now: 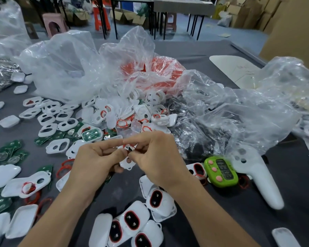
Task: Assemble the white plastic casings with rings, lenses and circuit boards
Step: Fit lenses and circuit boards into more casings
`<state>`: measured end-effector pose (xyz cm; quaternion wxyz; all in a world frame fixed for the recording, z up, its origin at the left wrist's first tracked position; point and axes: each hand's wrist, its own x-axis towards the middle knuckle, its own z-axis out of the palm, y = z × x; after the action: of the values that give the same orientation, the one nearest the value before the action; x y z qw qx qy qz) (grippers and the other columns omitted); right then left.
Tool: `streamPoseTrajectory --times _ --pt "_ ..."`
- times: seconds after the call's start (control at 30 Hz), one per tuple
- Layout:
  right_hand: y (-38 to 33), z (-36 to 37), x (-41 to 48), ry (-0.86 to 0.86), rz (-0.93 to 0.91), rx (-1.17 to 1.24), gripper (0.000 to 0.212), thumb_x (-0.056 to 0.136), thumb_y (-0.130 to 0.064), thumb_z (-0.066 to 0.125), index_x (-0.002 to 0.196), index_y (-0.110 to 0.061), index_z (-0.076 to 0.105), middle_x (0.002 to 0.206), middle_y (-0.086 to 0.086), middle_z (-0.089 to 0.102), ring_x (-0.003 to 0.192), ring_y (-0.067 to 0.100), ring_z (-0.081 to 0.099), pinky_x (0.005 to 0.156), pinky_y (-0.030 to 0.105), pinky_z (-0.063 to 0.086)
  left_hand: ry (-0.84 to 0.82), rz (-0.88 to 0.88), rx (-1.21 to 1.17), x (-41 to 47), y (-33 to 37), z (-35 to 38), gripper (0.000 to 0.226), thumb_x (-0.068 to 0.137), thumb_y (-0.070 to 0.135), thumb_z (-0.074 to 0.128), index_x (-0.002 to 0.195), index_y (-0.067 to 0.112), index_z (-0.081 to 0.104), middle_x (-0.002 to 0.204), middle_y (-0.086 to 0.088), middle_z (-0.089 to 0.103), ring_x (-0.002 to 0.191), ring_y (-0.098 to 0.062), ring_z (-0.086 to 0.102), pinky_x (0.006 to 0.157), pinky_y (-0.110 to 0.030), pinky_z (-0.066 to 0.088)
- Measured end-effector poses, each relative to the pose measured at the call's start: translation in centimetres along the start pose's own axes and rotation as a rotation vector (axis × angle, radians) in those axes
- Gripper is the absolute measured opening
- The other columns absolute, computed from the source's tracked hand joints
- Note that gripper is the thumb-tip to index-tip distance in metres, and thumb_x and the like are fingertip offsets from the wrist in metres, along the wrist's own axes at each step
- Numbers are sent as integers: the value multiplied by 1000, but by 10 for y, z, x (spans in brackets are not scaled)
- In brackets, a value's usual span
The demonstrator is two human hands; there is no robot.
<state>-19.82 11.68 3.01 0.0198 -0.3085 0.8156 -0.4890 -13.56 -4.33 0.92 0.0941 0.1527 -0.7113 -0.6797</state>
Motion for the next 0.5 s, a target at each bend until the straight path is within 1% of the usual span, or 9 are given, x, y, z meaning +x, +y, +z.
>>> streamPoseTrajectory --times 0.03,0.07,0.1,0.13,0.2,0.3,0.37,0.43,0.5 --pt "-1 0 -1 19 -23 18 50 82 -4 73 109 -47 74 66 -13 71 56 1 63 52 7 43 -3 5 1 0 0 0 25 86 7 76 101 27 82 79 -13 77 50 -18 60 53 -20 51" --pt "-2 0 -1 60 -32 17 52 84 -4 72 109 -49 72 68 -10 72 57 5 65 52 12 48 -3 10 3 0 1 0 25 86 7 76 102 26 82 79 -13 77 50 -18 59 53 -20 51" --pt "-1 1 0 115 -29 3 50 84 -5 71 108 -49 71 70 -6 74 60 9 68 55 22 54 0 18 0 0 1 0 26 86 7 77 104 25 81 77 -13 77 49 -17 58 52 -20 50" --pt "0 1 1 171 -18 -11 44 84 -5 71 106 -43 73 72 -4 74 63 11 69 62 29 58 5 25 -10 -1 2 1 27 86 6 77 105 24 80 76 -13 77 48 -16 57 51 -18 49" --pt "2 1 1 196 -1 1 34 82 -4 74 101 -31 79 74 -6 75 65 8 70 67 29 59 21 28 -33 -3 3 2 26 85 5 77 105 21 79 74 -12 77 47 -13 58 48 -16 48" --pt "-3 6 -2 114 -11 -71 31 82 -8 78 102 -33 80 72 -5 75 64 11 68 67 29 59 36 9 -47 -5 4 5 22 85 3 77 100 19 80 74 -13 77 48 -13 62 46 -13 46" --pt "-6 9 -2 200 40 -122 24 79 -16 84 99 -30 80 77 -6 76 71 11 70 74 32 60 46 -4 -77 -6 5 6 26 85 0 77 103 18 79 78 -13 78 54 -15 69 49 -15 50" --pt "-6 9 0 271 51 -183 11 79 -27 86 87 -28 79 75 -7 75 72 13 70 74 35 59 84 -3 -114 -5 6 7 30 85 -3 76 103 21 78 80 -13 78 58 -18 72 53 -18 54" --pt "-6 6 0 183 11 -202 6 82 -29 81 87 -29 79 73 -10 73 68 12 67 71 35 57 132 3 -130 -4 6 7 31 85 -4 75 102 22 78 80 -15 78 57 -20 71 55 -23 57"
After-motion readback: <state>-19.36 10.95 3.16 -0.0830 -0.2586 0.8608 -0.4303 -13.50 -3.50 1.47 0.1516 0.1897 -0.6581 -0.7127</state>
